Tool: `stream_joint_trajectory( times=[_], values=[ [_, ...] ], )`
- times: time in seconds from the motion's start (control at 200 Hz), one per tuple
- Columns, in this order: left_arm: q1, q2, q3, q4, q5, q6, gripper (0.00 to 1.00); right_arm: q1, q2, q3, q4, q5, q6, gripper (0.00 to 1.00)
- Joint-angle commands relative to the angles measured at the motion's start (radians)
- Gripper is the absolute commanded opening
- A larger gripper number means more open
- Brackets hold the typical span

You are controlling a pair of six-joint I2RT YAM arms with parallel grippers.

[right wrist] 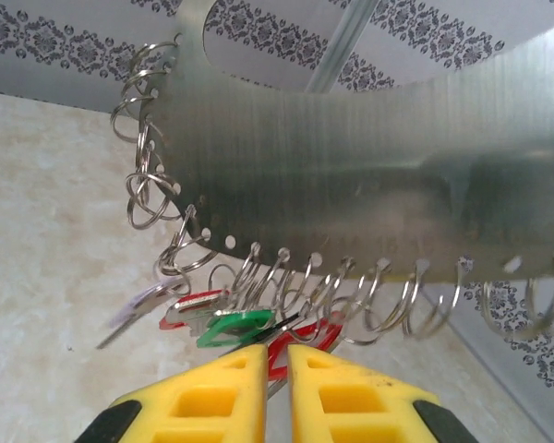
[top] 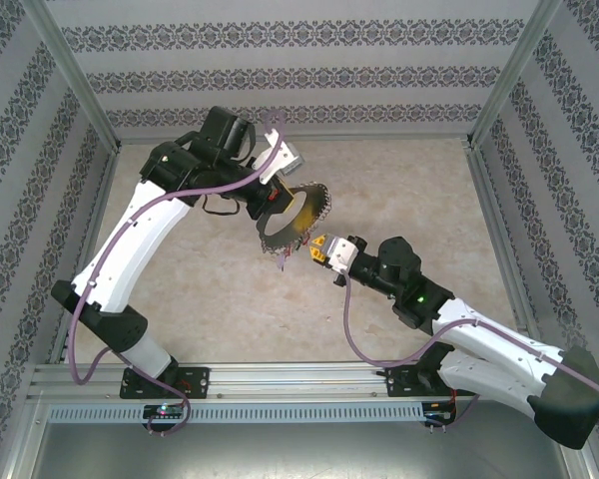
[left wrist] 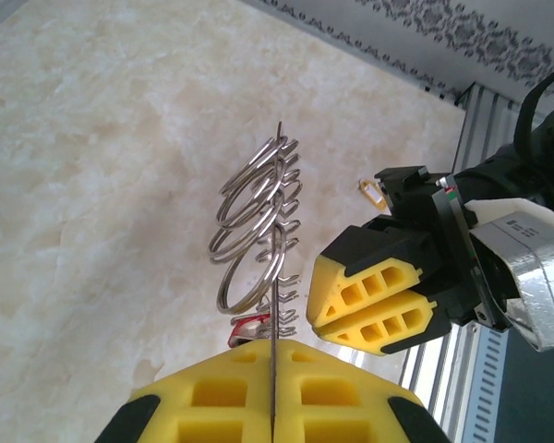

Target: Put the keys on the keyring

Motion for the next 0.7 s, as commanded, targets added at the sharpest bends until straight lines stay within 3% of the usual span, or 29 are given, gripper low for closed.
stream_joint_trajectory(
  times=[0.0,0.694],
  values=[
    [-0.026,0.021,0.065,-0.087,-0.064,0.044,0.00,0.018,0.012,0.000,0.043,-0.006,0.031,0.15],
    [-0.051,0.019,0.075,-0.064,-0.059,0.037,0.00,0.057,0.086,0.031,0.085,-0.032,0.012,0.17]
  ],
)
